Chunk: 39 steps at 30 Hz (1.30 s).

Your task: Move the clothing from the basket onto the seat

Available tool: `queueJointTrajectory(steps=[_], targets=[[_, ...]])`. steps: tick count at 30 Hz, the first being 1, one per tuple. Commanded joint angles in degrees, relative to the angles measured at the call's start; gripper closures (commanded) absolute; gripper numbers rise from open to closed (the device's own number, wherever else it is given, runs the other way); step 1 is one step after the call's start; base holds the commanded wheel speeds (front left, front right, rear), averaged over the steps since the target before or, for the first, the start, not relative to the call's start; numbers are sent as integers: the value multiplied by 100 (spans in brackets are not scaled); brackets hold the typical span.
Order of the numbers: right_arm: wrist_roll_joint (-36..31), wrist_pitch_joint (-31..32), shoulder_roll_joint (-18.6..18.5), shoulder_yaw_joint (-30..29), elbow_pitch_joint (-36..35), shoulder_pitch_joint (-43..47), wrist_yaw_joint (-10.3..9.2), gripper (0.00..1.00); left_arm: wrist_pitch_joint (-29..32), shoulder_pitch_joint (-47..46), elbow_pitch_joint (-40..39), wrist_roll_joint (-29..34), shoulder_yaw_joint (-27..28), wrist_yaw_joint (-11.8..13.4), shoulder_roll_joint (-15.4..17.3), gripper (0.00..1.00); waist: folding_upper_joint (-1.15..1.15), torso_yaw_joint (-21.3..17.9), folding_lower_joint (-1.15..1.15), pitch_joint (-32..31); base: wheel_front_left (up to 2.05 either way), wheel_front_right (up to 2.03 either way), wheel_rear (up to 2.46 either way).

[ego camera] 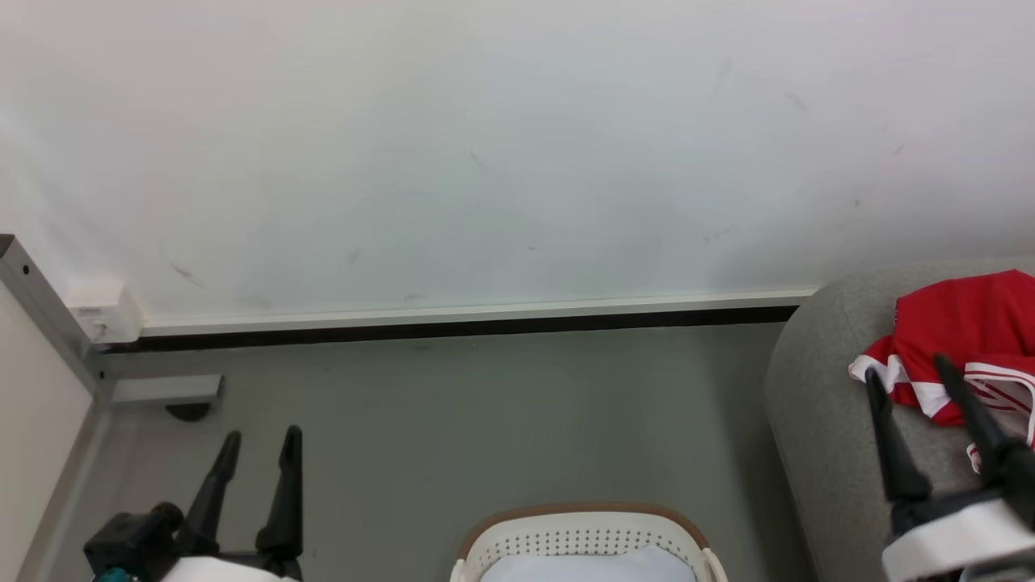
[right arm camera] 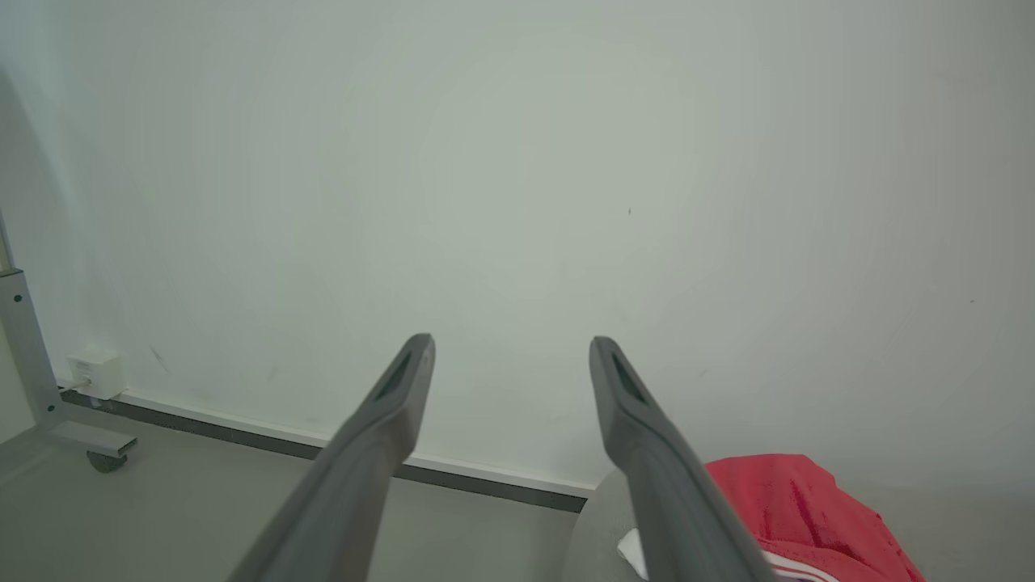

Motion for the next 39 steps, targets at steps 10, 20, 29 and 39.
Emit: queueJointTrajectory(steps=[10, 20, 29, 39], targets=[[-550, -1111, 916, 279, 899, 682, -13, 0, 0, 246, 480, 1258, 784, -684, -735, 0, 0, 71, 1, -19, 0, 0, 0], [-528, -1136, 1099, 439, 975, 499, -13, 0, 0, 219, 581, 1713, 1174, -948, -1077, 0, 0, -9, 1, -45, 0, 0, 0], [-486, -1138, 1125, 480, 959, 481, -13, 0, 0, 179, 620, 1853, 1270, -1000, -1175, 0, 0, -38, 1, -65, 0, 0, 0], [-436, -1122, 1126, 528, 992, 514, 0, 100, 1, 173, 674, 1728, 1209, -1007, -1179, 100, 0, -58, 1, -77, 0, 0, 0]])
